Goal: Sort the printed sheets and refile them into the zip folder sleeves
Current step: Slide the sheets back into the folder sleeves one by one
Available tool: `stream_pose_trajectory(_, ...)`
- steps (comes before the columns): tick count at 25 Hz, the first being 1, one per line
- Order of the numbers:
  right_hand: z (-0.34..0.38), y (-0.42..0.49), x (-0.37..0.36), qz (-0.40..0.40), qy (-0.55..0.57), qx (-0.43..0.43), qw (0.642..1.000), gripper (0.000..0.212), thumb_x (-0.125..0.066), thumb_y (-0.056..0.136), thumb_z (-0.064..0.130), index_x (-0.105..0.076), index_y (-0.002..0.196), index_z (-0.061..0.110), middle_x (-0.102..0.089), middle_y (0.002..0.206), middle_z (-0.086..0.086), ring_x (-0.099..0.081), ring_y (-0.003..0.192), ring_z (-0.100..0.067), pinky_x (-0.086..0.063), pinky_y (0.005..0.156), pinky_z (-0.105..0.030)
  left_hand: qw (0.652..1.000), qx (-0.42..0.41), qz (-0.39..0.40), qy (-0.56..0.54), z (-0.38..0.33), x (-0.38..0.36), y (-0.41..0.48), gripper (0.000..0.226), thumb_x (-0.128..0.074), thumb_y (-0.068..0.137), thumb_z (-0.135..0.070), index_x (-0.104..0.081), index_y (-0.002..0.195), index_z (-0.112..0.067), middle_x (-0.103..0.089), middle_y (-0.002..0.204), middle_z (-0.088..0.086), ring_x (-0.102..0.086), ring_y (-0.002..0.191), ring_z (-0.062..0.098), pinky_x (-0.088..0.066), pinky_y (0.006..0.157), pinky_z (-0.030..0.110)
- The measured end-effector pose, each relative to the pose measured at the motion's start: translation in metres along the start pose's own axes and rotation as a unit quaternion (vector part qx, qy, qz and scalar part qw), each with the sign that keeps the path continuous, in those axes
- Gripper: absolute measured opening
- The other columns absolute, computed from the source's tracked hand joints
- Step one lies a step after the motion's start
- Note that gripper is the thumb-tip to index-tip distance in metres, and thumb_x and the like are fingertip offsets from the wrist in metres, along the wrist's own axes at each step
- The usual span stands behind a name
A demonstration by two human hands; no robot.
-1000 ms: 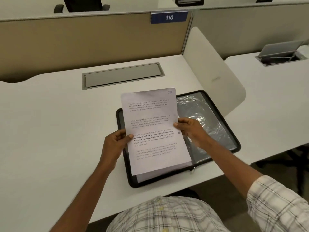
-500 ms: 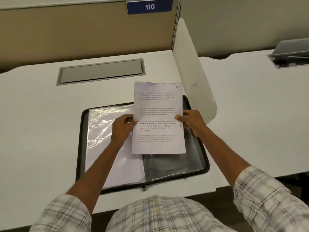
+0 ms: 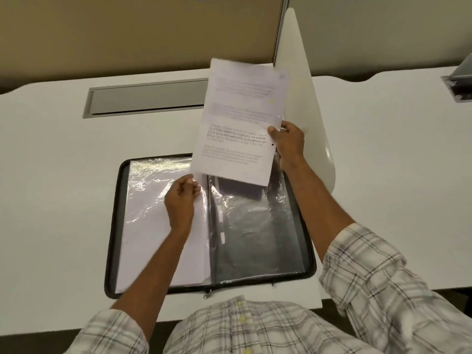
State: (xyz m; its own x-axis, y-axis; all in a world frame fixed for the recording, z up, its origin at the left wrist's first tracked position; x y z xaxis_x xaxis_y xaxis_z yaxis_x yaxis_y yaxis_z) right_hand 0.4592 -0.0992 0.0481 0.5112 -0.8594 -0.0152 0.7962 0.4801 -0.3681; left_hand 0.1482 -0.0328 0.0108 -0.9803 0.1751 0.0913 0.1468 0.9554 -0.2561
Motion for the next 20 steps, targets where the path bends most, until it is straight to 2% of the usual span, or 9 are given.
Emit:
stream_pose_trajectory(2,0.012,0.016,-0.014,-0.027,-0.001,0.02,0.999,0.012,-0.07,0.092,0.006,-0.072,0.102,0.012,-0.076,0.097,-0.005,-0.073,0.087,-0.023,-0.064,0.079,-0.042,0.986,-0.079,0.073,0.127,-0.008,-0.023,-0.003,0.02,-0.067,0.101,-0.019,-0.077,0.116,-0.014,-0.078,0.097,0.0,-0.074,0.088,0.015,-0.061,0.087,0.033)
stream_pose_trajectory(4,0.022,0.025,-0.028,-0.044,0.003,0.026,0.999,0.012,-0.068,0.094,0.006,-0.07,0.102,0.014,-0.075,0.096,-0.002,-0.071,0.084,-0.018,-0.061,0.075,-0.034,0.946,-0.169,0.156,0.231,-0.012,-0.052,0.0,0.022,-0.064,0.101,-0.02,-0.075,0.12,-0.015,-0.076,0.11,-0.002,-0.071,0.099,0.012,-0.058,0.093,0.039)
stream_pose_trajectory(6,0.023,0.033,-0.042,-0.037,0.042,0.007,0.998,0.015,-0.067,0.094,0.006,-0.068,0.104,0.017,-0.074,0.104,-0.003,-0.072,0.094,-0.021,-0.062,0.082,-0.035,0.869,-0.259,0.232,0.353,-0.009,-0.083,0.008,0.038,-0.059,0.102,-0.026,-0.062,0.137,-0.012,-0.064,0.136,0.005,-0.06,0.125,0.022,-0.05,0.106,0.049)
stream_pose_trajectory(8,0.017,0.039,-0.053,-0.016,0.077,-0.018,0.997,0.017,-0.067,0.094,0.005,-0.067,0.105,0.018,-0.074,0.109,-0.006,-0.072,0.103,-0.025,-0.062,0.088,-0.042,0.765,-0.302,0.252,0.51,0.005,-0.102,0.025,0.065,-0.049,0.105,-0.044,-0.036,0.157,-0.008,-0.034,0.164,0.013,-0.029,0.153,0.032,-0.022,0.126,0.055)
stream_pose_trajectory(10,0.012,0.044,-0.054,-0.009,0.082,-0.029,0.996,0.016,-0.066,0.095,0.005,-0.067,0.105,0.017,-0.073,0.107,-0.005,-0.072,0.099,-0.024,-0.062,0.088,-0.045,0.709,-0.297,0.25,0.588,0.015,-0.104,0.036,0.072,-0.032,0.109,-0.054,-0.021,0.163,-0.008,-0.017,0.171,0.012,-0.01,0.159,0.028,-0.004,0.129,0.051)
stream_pose_trajectory(12,0.011,0.05,-0.048,-0.02,0.077,-0.024,0.997,0.014,-0.066,0.096,0.005,-0.066,0.104,0.016,-0.072,0.104,-0.004,-0.071,0.094,-0.021,-0.062,0.089,-0.045,0.695,-0.329,0.249,0.588,0.017,-0.099,0.038,0.067,-0.029,0.111,-0.051,-0.026,0.162,-0.008,-0.024,0.169,0.011,-0.017,0.158,0.026,-0.007,0.129,0.049)
stream_pose_trajectory(14,0.007,0.058,-0.043,-0.032,0.066,-0.012,0.997,0.012,-0.066,0.096,0.007,-0.066,0.103,0.017,-0.073,0.105,-0.005,-0.071,0.095,-0.02,-0.061,0.091,-0.046,0.698,-0.377,0.244,0.558,0.013,-0.093,0.038,0.055,-0.04,0.11,-0.042,-0.046,0.153,-0.008,-0.042,0.161,0.011,-0.035,0.152,0.027,-0.019,0.127,0.049)
stream_pose_trajectory(17,0.002,0.062,-0.043,-0.03,0.044,-0.003,0.999,0.011,-0.067,0.095,0.009,-0.065,0.103,0.017,-0.073,0.108,-0.009,-0.072,0.098,-0.024,-0.059,0.094,-0.051,0.735,-0.43,0.232,0.47,0.002,-0.085,0.043,0.038,-0.064,0.101,-0.035,-0.068,0.127,-0.008,-0.062,0.141,0.011,-0.057,0.131,0.029,-0.038,0.117,0.047)
stream_pose_trajectory(20,0.001,0.062,-0.044,-0.028,0.039,0.009,0.999,0.011,-0.066,0.095,0.011,-0.065,0.104,0.017,-0.074,0.107,-0.008,-0.072,0.098,-0.024,-0.059,0.094,-0.051,0.769,-0.406,0.25,0.426,-0.009,-0.085,0.055,0.031,-0.075,0.092,-0.039,-0.07,0.105,-0.012,-0.067,0.126,0.004,-0.06,0.112,0.025,-0.049,0.098,0.039)
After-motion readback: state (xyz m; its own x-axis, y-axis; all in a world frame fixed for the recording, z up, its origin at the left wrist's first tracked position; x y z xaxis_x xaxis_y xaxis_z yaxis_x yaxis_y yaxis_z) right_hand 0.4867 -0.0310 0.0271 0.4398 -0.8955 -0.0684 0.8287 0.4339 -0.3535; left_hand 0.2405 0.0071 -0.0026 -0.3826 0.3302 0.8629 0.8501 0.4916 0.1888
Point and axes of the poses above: each hand's wrist, its own y-axis towards the middle knuckle, its own x-axis out of the back of the hand, z = x × y, the point moved 4 cm from there along y, towards the middle knuckle
